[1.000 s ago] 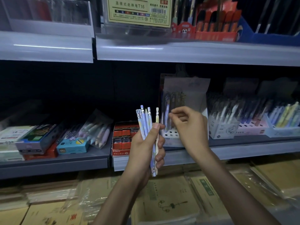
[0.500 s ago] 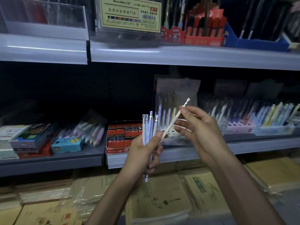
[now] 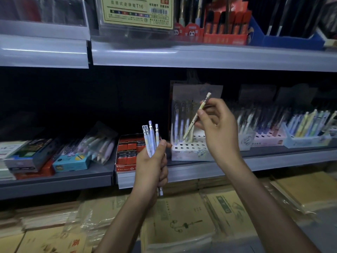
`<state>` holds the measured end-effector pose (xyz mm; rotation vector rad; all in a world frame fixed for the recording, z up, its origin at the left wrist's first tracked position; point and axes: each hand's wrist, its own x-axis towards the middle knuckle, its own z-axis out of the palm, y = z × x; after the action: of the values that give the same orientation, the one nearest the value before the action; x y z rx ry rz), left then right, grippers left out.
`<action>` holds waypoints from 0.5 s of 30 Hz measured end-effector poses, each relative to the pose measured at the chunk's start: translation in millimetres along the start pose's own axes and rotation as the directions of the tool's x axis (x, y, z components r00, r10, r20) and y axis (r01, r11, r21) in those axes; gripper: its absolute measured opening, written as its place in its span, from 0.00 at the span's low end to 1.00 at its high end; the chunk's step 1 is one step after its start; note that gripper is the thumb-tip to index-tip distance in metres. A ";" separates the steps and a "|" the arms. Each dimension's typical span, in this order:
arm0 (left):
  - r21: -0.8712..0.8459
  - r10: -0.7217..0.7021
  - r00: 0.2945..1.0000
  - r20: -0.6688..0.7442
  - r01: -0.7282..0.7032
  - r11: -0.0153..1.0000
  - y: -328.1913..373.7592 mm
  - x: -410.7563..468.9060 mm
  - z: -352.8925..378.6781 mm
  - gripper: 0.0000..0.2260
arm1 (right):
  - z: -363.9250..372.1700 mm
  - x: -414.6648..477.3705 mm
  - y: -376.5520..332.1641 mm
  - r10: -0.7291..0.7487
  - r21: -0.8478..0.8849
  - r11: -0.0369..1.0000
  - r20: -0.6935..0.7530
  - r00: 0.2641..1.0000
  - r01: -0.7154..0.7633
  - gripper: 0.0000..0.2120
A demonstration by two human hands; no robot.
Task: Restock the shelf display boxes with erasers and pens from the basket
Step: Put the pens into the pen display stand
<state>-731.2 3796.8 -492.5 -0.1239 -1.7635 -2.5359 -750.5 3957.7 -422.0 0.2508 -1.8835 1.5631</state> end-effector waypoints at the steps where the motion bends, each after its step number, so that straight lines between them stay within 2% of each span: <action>1: 0.003 0.002 1.000 -0.002 -0.002 1.000 0.4 0.2 0.5 0.13 | 1.2 0.2 4.7 -0.006 -0.030 1.000 0.011 1.000 0.006 0.05; 6: 0.037 0.013 1.000 -0.004 -0.013 0.999 0.2 0.4 1.2 0.11 | 6.0 0.9 20.1 -0.019 -0.124 0.992 0.040 0.999 0.024 0.04; 12: 0.138 -0.038 0.999 -0.018 0.040 0.990 -11.8 2.3 9.2 0.09 | 13.9 4.8 30.1 -0.009 -0.188 0.982 0.090 0.996 0.026 0.05; 15: 0.216 0.006 1.000 -0.012 -0.003 0.976 -19.4 2.1 13.8 0.08 | 19.6 7.6 35.3 -0.013 -0.222 0.974 0.106 0.994 0.036 0.05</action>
<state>-734.5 3816.5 -505.6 -0.1026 -2.0155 -2.3161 -782.5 3950.8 -446.9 0.2579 -2.1094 1.3296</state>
